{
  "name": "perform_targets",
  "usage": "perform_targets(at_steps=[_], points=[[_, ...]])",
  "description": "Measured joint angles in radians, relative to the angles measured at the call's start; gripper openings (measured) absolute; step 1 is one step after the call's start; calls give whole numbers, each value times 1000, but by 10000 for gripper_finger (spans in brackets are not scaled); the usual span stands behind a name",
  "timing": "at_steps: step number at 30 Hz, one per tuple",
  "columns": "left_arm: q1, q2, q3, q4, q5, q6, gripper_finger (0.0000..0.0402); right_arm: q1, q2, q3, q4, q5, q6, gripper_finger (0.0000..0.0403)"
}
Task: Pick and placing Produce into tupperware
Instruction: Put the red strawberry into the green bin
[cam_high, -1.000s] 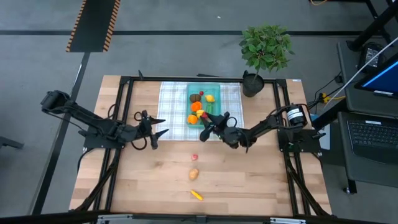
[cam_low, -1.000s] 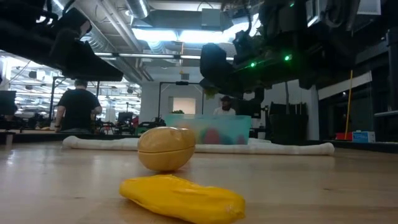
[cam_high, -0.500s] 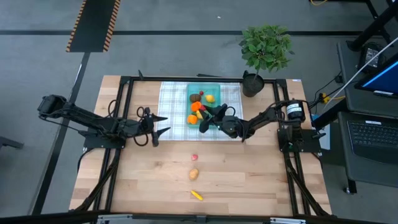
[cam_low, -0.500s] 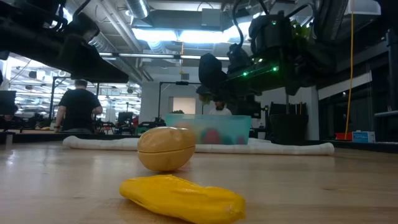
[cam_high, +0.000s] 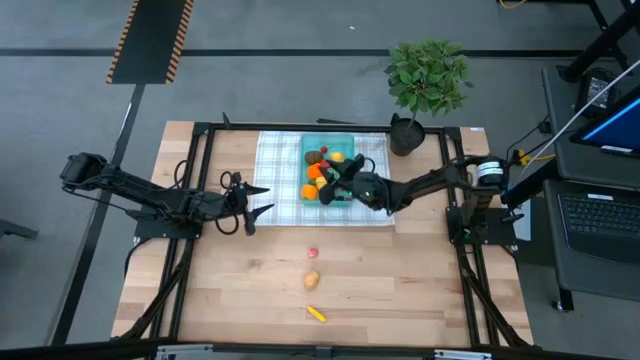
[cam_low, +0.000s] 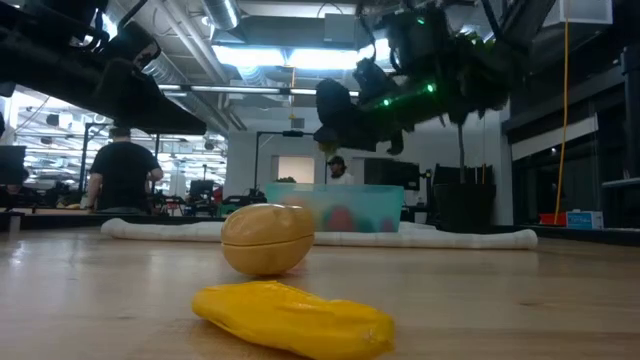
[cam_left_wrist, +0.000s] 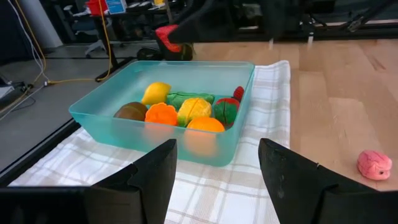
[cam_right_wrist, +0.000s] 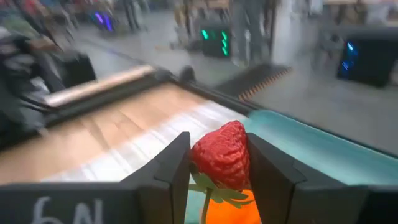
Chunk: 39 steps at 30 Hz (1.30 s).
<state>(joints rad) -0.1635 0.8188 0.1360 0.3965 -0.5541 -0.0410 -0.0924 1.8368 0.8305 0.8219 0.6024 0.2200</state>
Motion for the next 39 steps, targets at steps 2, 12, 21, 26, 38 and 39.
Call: perform_targets(at_steps=[2,12,21,26,38,39], points=[[0,0,0,-1,0,0,220,-28,-46,45,-201,-28,72,134],[0,0,0,-1,0,0,220,-134,-94,266,-873,-302,174,134],[0,0,0,-1,24,0,220,-171,-92,334,-968,-385,95,134],[0,0,0,0,24,0,220,-201,-78,336,-951,-389,89,134],[8,0,0,-8,25,2,220,-259,15,336,-878,-467,82,134],[10,0,0,-8,25,2,220,-261,27,336,-877,-473,82,134]])
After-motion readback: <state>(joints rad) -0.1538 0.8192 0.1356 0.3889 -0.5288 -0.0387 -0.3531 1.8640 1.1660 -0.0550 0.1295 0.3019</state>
